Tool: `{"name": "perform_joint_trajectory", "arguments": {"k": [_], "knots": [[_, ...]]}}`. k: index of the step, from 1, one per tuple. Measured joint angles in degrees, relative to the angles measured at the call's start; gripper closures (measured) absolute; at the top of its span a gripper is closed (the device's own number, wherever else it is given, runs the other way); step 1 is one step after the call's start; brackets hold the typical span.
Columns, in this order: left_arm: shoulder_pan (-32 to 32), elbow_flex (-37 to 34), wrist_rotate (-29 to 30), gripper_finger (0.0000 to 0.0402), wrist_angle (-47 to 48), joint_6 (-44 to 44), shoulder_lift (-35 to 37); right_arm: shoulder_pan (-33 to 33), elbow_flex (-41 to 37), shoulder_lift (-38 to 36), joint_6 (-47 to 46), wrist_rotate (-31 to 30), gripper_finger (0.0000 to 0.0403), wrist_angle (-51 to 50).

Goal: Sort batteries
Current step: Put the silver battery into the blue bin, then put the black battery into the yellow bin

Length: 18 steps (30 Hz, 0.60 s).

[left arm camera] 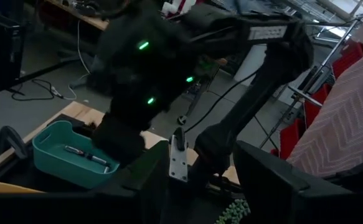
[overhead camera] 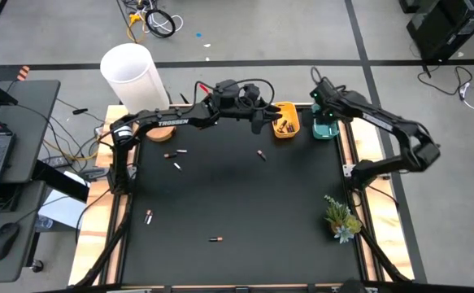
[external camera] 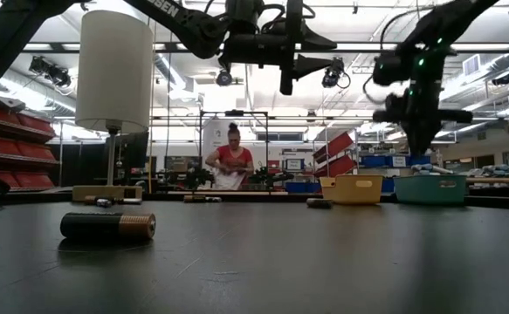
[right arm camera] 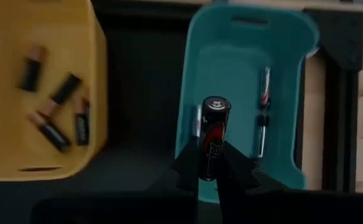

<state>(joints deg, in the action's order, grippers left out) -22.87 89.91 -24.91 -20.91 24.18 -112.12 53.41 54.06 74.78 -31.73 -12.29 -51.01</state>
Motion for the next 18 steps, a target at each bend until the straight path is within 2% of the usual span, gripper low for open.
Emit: {"name": "perform_joint_trajectory", "arguments": {"k": [6,8,13,18], "knots": [[0.0,0.0,-0.3,0.0209,0.0,0.0,0.0,0.2,0.0,6.0,2.3,1.4,0.0372,-0.1],[0.0,0.0,-0.7,0.0209,0.1,0.0,0.0,0.2,0.0,7.3,3.6,2.9,0.0350,-0.5],[0.0,0.0,-1.2,0.0209,0.1,0.0,0.0,0.6,0.0,9.0,3.9,2.9,0.0260,-2.5],[0.0,0.0,-1.7,0.0209,0.1,0.1,0.0,0.6,0.0,7.5,4.4,2.6,0.0231,-2.5]]}}
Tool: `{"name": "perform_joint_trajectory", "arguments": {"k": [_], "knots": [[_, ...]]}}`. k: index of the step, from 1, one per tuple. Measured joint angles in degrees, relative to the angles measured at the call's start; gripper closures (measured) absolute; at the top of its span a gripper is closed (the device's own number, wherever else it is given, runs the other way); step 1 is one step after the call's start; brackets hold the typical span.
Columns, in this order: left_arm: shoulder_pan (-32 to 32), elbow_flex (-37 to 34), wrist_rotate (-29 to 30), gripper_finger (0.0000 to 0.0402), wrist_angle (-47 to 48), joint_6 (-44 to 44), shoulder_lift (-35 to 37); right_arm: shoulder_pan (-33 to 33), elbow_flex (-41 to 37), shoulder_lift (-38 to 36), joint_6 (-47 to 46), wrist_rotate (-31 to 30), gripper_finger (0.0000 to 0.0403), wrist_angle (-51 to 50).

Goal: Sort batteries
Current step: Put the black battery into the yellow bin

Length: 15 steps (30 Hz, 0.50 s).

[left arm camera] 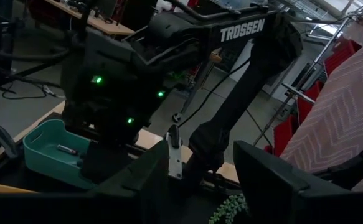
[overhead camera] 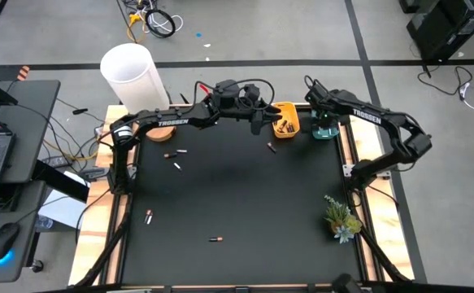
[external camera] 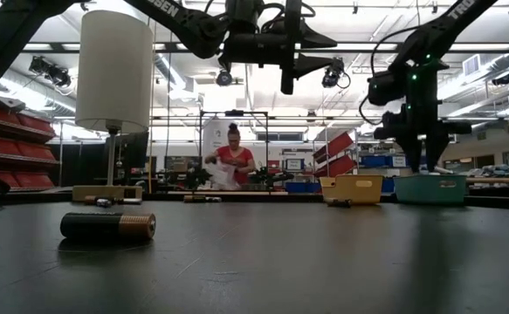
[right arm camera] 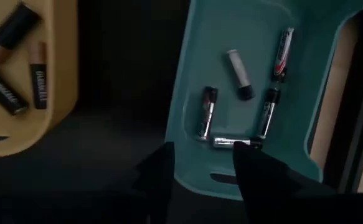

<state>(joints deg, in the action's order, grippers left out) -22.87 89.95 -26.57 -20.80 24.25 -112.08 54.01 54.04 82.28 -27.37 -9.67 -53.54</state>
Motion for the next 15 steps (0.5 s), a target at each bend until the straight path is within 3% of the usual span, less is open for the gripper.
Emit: {"name": "perform_joint_trajectory", "arguments": {"k": [4,9,15], "knots": [[0.0,0.0,-0.1,0.0209,0.1,0.1,0.0,-0.1,0.0,-3.2,0.9,0.0,0.0233,0.0],[0.0,0.0,-1.2,0.0211,4.0,1.7,0.4,-3.1,0.0,-8.8,5.0,4.6,0.0240,0.2],[0.7,0.0,3.0,0.0238,14.7,-7.8,4.4,-11.3,0.0,-16.3,4.4,7.3,0.0243,2.4]]}}
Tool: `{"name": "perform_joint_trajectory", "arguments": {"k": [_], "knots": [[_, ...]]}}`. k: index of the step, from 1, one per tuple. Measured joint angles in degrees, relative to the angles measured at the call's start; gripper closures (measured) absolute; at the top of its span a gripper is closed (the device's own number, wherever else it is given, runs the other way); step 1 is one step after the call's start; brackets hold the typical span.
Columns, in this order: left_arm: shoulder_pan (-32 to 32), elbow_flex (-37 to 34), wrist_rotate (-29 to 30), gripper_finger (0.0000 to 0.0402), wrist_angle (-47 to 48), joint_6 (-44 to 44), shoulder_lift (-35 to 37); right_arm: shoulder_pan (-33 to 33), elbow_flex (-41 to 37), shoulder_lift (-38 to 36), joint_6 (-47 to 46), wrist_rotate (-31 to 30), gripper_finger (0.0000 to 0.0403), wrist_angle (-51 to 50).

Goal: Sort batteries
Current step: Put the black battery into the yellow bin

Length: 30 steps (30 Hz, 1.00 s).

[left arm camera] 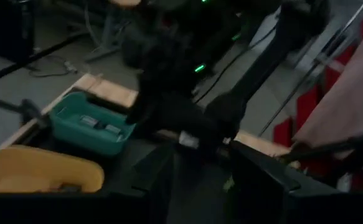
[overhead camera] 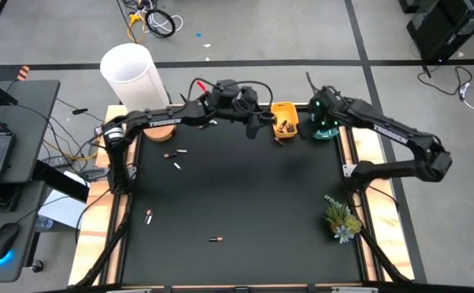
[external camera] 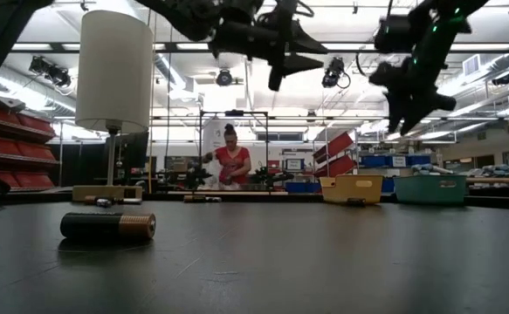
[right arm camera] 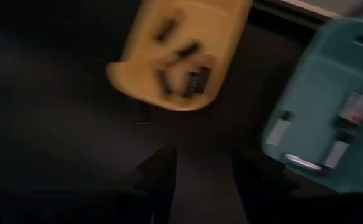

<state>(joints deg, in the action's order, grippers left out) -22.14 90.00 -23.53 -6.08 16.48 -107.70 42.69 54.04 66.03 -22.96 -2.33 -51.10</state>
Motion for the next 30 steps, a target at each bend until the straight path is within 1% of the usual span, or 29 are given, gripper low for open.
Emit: {"name": "perform_joint_trajectory", "arguments": {"k": [3,6,9,11,14,16,18,20,23,25,27,30], "knots": [[0.6,0.0,3.4,0.0248,5.1,-3.8,2.5,-4.7,-1.8,-2.9,-1.9,0.2,0.0243,2.2],[1.3,0.0,5.7,0.0253,8.2,-5.9,4.3,-8.4,-7.4,-5.3,-4.0,1.7,0.0243,8.7],[2.2,0.0,8.1,0.0254,11.1,-7.1,5.7,-13.6,-14.4,-7.8,-8.1,2.4,0.0243,20.2],[3.5,0.0,10.3,0.0254,13.5,-7.7,6.4,-17.6,-20.1,-8.8,-10.2,1.9,0.0243,29.9],[6.0,0.0,12.8,0.0254,16.4,-10.3,6.9,-22.8,-28.5,-9.5,-11.5,-0.9,0.0243,45.6],[7.9,0.0,13.1,0.0254,18.4,-11.6,7.0,-24.9,-33.3,-9.2,-12.1,-3.9,0.0243,52.4],[9.7,0.0,13.8,0.0254,21.0,-11.7,7.0,-25.9,-36.8,-9.0,-11.7,-6.9,0.0243,56.9],[11.6,0.0,15.5,0.0254,23.5,-11.8,7.0,-26.1,-39.0,-9.1,-12.3,-8.3,0.0243,60.7],[13.5,0.0,16.3,0.0254,25.1,-11.7,7.0,-26.0,-41.6,-8.8,-11.6,-11.3,0.0243,63.7],[14.3,0.0,16.4,0.0254,24.7,-10.5,7.0,-26.0,-42.8,-8.1,-8.6,-14.1,0.0243,65.1],[14.9,0.0,16.4,0.0254,24.1,-9.2,7.0,-26.0,-43.5,-7.2,-3.3,-16.1,0.0242,66.7],[15.6,0.0,16.4,0.0254,23.6,-8.8,7.0,-26.0,-44.4,-5.4,3.7,-17.5,0.0242,68.6]]}}
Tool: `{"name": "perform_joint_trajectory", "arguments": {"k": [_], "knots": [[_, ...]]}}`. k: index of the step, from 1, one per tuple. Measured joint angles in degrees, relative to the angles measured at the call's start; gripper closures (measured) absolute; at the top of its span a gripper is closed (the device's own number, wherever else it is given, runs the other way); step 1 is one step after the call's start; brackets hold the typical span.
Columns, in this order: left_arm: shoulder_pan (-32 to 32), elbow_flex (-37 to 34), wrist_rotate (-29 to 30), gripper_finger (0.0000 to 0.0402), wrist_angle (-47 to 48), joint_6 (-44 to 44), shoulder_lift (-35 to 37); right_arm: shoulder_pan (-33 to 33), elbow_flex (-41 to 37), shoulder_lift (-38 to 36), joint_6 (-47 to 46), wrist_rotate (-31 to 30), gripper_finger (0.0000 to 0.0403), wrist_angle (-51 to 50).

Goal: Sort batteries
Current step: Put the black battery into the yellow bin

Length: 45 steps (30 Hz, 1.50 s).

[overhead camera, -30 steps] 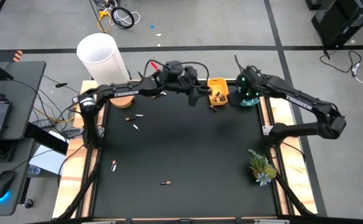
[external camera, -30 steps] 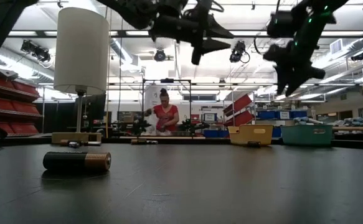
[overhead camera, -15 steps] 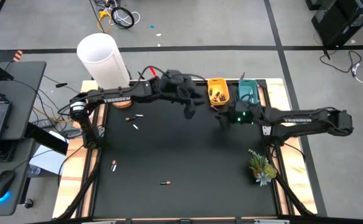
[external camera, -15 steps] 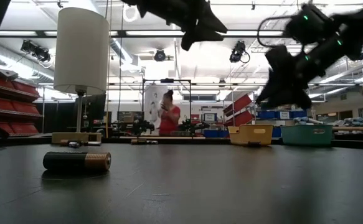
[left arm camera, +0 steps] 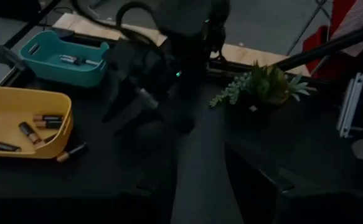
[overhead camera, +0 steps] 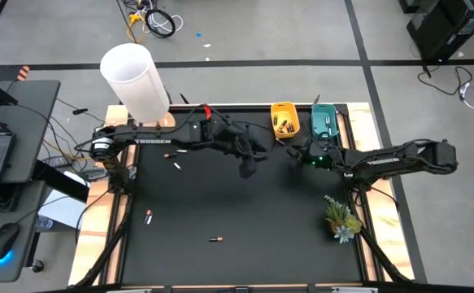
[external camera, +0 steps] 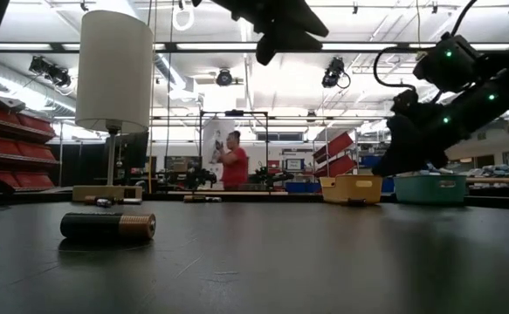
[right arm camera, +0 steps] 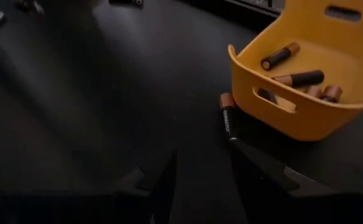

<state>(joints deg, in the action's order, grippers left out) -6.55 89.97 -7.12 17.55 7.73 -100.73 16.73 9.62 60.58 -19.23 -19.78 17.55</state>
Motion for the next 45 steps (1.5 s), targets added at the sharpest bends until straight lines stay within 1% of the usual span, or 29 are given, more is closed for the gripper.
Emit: {"name": "perform_joint_trajectory", "arguments": {"k": [2,7,11,13,17,20,21,23,27,32,38,45], "knots": [[0.2,0.0,-0.1,0.0254,0.0,-0.1,0.0,0.4,-0.1,1.7,1.7,0.0,0.0243,2.3],[-0.2,0.0,-0.1,0.0254,-0.4,-1.6,0.0,1.0,-0.1,8.8,-0.1,0.9,0.0241,6.5],[-0.6,0.0,-0.1,0.0254,-0.8,-1.6,0.0,1.0,-0.1,15.2,-0.5,1.2,0.0242,12.7],[-0.7,0.0,-0.1,0.0254,-0.8,-1.7,0.0,1.0,-0.1,17.7,0.9,1.1,0.0243,16.5],[-0.8,0.0,-0.1,0.0254,0.1,-1.7,0.0,1.0,-0.1,21.9,1.2,-2.1,0.0238,22.4],[-0.8,0.0,-0.1,0.0254,1.0,-2.2,0.0,1.1,-0.1,24.4,1.2,-0.9,0.0229,28.0],[-0.8,0.0,-0.1,0.0254,1.1,-2.6,0.0,1.1,0.0,25.0,1.5,0.3,0.0224,29.5],[-0.8,0.0,-0.2,0.0254,1.2,-2.9,0.0,1.0,0.2,26.0,2.6,0.7,0.0212,30.4],[-0.8,0.0,-0.2,0.0254,1.5,-3.0,0.0,1.2,0.5,28.1,4.2,-1.1,0.0188,30.2],[-0.8,0.0,-0.2,0.0254,2.3,-3.5,0.0,2.2,0.5,29.4,4.3,-2.8,0.0169,30.3],[-0.8,-0.1,-0.2,0.0254,4.1,-4.3,0.0,3.9,0.5,29.3,4.4,-3.2,0.0157,30.4],[-0.8,-0.3,-0.2,0.0254,3.6,-4.3,-0.1,6.2,0.5,29.3,3.8,-2.9,0.0158,30.6]]}}
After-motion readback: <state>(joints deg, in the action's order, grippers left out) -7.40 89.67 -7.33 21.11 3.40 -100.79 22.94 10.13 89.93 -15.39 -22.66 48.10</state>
